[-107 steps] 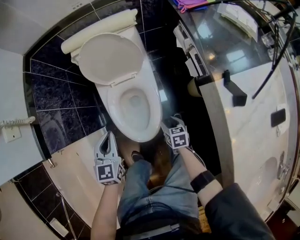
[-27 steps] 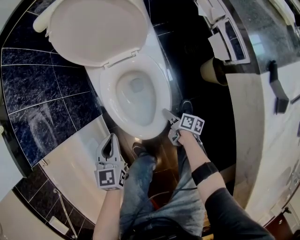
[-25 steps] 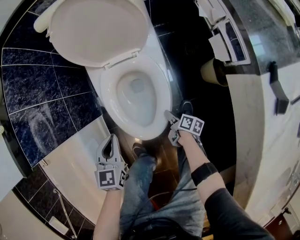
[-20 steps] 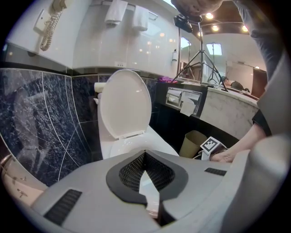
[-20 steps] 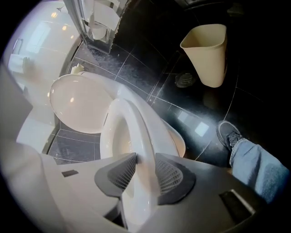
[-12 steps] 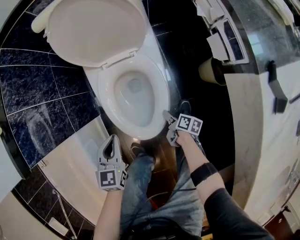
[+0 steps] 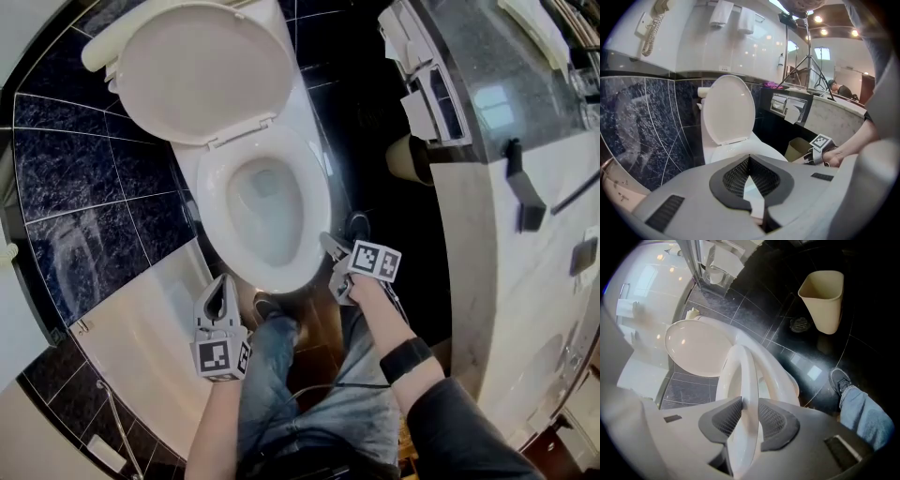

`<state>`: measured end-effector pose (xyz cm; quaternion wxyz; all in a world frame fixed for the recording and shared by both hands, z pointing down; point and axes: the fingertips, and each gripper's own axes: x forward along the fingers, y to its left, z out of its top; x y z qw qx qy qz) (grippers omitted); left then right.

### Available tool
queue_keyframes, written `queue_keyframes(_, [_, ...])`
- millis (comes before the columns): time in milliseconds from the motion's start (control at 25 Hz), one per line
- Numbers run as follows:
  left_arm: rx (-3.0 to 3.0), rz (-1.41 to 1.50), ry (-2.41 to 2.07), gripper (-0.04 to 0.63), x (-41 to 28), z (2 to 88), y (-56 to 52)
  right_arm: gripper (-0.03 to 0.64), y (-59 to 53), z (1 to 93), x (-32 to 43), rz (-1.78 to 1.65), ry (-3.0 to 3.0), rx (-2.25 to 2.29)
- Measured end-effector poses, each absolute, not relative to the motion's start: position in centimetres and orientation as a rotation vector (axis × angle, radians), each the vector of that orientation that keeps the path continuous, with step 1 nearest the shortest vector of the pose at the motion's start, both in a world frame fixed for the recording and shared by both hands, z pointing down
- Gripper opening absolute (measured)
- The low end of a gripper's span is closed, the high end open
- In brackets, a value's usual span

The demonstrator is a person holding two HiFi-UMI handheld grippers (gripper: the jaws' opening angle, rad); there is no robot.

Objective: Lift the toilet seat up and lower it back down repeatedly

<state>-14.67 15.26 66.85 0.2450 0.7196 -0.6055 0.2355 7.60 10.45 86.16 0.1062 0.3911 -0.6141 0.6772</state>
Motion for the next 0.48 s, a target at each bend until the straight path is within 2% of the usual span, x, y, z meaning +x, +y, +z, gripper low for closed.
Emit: queue_keyframes(480, [1.899,0.647,-1.666,-0.003,-14.2,61.2,18.6,0.147,4.5,73.1,6.1,2.040,-1.879,1.157])
